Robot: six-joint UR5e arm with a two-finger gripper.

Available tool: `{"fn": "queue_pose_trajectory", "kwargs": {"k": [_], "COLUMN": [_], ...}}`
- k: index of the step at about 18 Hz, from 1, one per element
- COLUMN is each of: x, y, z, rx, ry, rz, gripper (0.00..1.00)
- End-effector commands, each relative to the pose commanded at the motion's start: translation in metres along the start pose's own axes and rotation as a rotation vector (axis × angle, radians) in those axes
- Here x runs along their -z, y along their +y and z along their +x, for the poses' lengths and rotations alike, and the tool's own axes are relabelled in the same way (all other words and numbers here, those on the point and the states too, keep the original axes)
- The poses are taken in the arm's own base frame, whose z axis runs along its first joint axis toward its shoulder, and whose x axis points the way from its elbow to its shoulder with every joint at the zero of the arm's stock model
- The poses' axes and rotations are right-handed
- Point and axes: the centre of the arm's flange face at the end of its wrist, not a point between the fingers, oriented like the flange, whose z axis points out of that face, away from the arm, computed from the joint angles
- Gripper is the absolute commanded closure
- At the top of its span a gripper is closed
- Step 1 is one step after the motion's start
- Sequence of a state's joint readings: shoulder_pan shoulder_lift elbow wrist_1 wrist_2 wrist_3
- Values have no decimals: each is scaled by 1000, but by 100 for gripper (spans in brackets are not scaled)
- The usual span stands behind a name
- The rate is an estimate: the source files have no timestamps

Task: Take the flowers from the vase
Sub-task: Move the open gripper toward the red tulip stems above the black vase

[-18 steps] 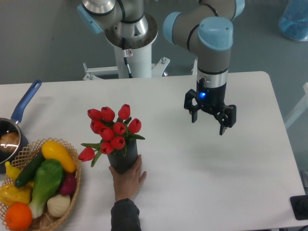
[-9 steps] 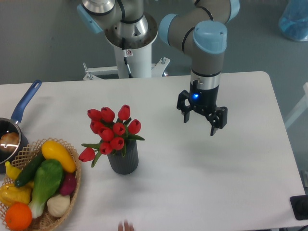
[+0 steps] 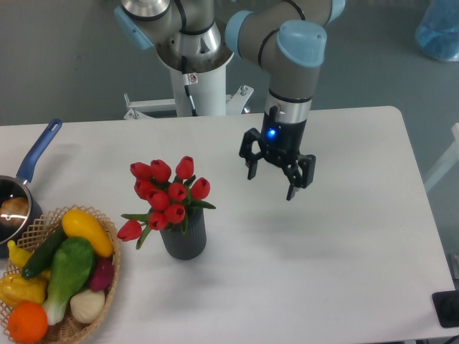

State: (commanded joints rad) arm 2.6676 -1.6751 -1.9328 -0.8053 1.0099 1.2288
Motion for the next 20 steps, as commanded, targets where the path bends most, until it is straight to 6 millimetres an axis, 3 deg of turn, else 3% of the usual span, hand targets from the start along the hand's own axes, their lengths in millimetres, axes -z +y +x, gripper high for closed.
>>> {"fn": "queue_pose_trajectory", "kwargs": {"k": [3,13,20], "x": [-7,-19,-31], "y": [-7,-10,-36], "z": [2,10,32], "rx": [14,9,-18], "ry": [54,102,171], "rz": [106,162,243], "gripper": [0,0,0]}}
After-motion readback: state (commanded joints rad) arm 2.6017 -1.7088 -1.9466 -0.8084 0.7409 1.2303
